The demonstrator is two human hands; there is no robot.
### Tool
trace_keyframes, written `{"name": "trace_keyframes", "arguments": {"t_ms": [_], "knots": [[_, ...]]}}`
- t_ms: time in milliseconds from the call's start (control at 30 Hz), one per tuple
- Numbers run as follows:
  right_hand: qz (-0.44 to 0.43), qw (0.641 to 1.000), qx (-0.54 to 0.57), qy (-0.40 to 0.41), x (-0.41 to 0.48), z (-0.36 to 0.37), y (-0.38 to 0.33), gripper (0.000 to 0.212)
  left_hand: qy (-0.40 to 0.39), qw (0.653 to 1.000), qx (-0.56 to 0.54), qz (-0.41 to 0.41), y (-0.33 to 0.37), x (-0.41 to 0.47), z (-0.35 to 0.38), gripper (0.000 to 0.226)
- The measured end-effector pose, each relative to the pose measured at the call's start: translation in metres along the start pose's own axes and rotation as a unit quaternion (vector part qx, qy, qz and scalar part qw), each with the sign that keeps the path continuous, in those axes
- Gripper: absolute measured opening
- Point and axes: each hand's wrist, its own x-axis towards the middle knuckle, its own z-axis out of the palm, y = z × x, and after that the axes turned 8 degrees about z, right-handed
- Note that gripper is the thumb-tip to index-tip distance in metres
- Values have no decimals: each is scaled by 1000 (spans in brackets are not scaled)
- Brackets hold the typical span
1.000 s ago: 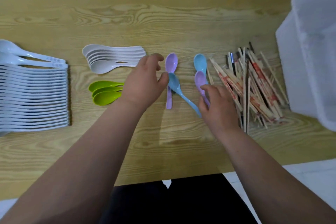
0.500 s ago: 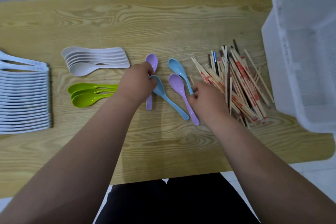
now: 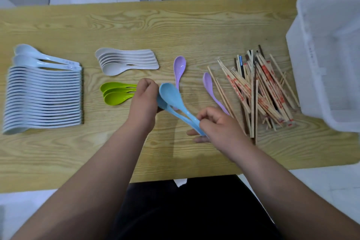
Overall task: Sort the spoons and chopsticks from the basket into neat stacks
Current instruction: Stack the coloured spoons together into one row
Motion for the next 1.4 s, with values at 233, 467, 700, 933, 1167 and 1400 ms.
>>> {"name": "trace_keyframes", "arguments": {"t_ms": [233, 467, 700, 933, 1167, 1400], "knots": [[-17, 998, -23, -49, -19, 40, -8, 35, 66, 964, -219, -135, 24, -19, -16, 22], [-104, 991, -75, -40, -26, 70, -7, 36, -4, 968, -235, -85, 33, -26, -32, 35], [-115, 964, -202, 127, 25, 46, 8, 29, 0, 972, -220, -81, 15, -14, -49, 19], [-95, 866, -439, 220, 87, -16, 28, 38, -5, 971, -205, -121, -3, -8, -55, 23], [-87, 898, -373, 216, 96, -9, 9, 9, 2, 970, -189, -150, -9, -4, -56, 25], [-138, 925, -268, 233, 119, 25, -30, 12, 22, 966, -195, -167, -15, 0, -59, 19]]}}
